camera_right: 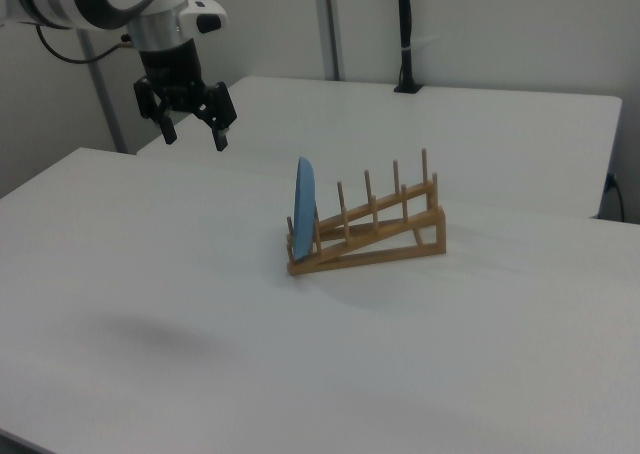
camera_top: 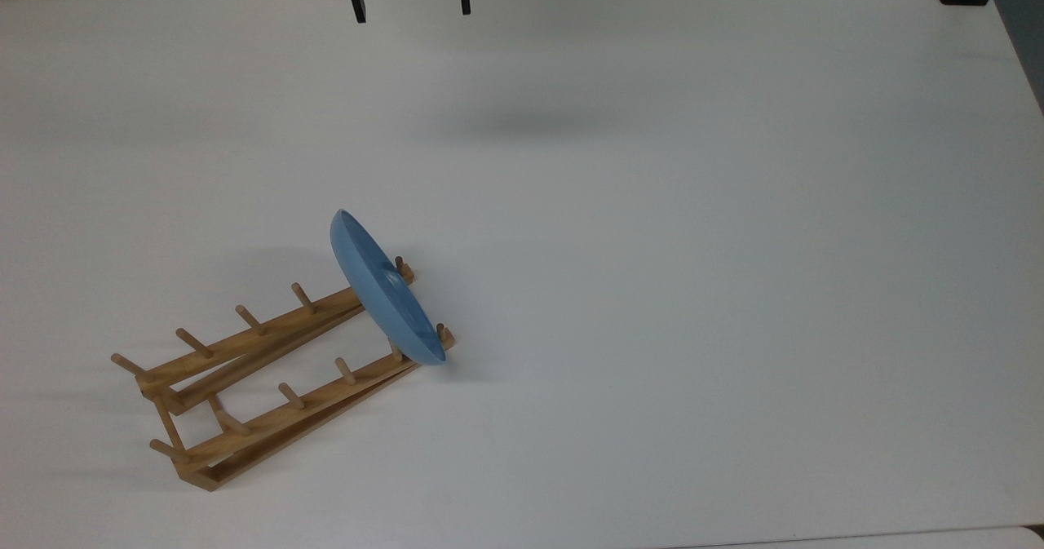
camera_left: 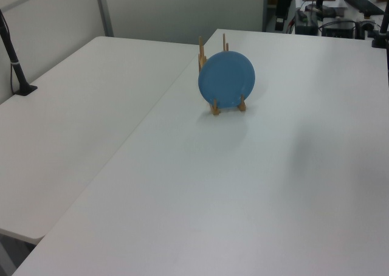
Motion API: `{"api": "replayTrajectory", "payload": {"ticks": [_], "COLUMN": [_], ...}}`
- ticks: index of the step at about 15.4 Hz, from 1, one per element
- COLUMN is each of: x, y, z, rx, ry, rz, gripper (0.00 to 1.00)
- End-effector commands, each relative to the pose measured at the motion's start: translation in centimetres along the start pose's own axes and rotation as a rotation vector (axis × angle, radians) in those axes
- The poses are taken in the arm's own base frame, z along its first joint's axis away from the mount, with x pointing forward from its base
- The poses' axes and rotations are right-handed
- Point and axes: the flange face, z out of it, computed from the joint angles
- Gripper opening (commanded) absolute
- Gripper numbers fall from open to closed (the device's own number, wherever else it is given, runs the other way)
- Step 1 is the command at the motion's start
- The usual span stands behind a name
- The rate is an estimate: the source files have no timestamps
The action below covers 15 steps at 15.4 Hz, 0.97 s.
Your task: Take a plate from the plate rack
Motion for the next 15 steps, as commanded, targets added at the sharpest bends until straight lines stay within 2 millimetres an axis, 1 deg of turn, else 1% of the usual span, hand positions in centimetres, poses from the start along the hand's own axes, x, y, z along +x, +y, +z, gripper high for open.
{"api": "replayTrajectory", "payload": {"ticks": [1, 12, 15], "x": [-0.46, -0.44, -0.43], "y": [-0.72, -0.81, -0.55], "z": [-0.19, -0.26, -0.29], "rx": [0.023, 0.024, 0.023], "ry": [0.014, 0.016, 0.019], "rz": [0.011, 0.03, 0.028], "gripper": [1.0, 1.0, 1.0]}}
